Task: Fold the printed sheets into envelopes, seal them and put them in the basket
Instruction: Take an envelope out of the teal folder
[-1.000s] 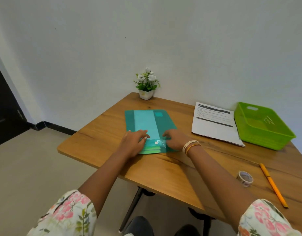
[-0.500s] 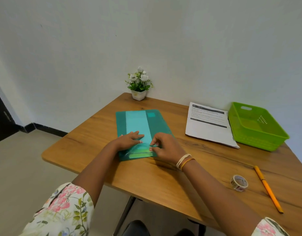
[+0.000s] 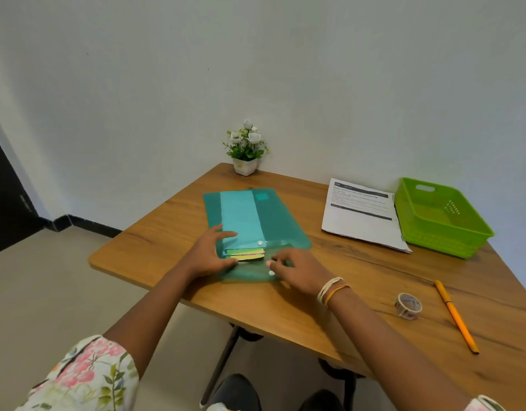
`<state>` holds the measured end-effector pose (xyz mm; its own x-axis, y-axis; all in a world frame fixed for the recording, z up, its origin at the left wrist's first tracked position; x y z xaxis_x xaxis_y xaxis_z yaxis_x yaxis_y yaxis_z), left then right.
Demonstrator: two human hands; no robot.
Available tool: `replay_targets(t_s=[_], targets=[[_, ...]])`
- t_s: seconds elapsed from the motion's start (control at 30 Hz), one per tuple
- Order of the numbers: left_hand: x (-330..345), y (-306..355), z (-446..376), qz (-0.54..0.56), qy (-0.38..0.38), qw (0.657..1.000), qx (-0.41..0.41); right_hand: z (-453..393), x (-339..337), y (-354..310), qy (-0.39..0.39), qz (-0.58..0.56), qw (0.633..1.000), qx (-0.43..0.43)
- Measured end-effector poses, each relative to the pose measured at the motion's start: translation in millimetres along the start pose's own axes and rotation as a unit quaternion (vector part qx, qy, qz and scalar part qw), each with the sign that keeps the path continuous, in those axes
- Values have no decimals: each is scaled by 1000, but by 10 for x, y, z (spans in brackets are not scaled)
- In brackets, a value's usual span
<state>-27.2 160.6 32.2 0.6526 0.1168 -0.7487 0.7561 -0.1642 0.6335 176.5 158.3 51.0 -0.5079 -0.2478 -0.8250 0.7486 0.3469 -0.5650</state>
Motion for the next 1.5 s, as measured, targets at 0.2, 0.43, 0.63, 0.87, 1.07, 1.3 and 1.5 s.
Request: replay_targets(t_s=[0.2,0.43,0.63,0.87,1.07,1.3,1.5], targets=[[-9,8,84,25,-12,1000,-8,-82,-51,-5,80,22,996,24],[-207,-2,160,28,153,988,-7,-197,-7,-154,95,141,985,7],[-437,-108,252,105,273,956,-22,-295,98,-383,95,159,982,-25],[-530,-105,323,153,325,933,9,-314,149,-693,157,131,976,-79],[-556,-126,367,154,349,924,2,-412,69,-644,202,138,969,-46],[-578,-128,392,174,364,915,19,-526,153,-629,165,227,960,0],[-564,-139,386,168,359,918,11,-552,250,-654,143,295,945,-17]])
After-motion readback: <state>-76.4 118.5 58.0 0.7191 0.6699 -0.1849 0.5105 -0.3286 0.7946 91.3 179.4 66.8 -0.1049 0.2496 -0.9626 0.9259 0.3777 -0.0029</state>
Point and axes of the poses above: each hand's wrist, its own z-axis away from the middle knuckle, its own x-axis out of the palm, y = z × x, the point moved 10 cm from there along -z, towards the middle knuckle, and after that the axes turned 7 degrees about x, right-handed, at the moved point
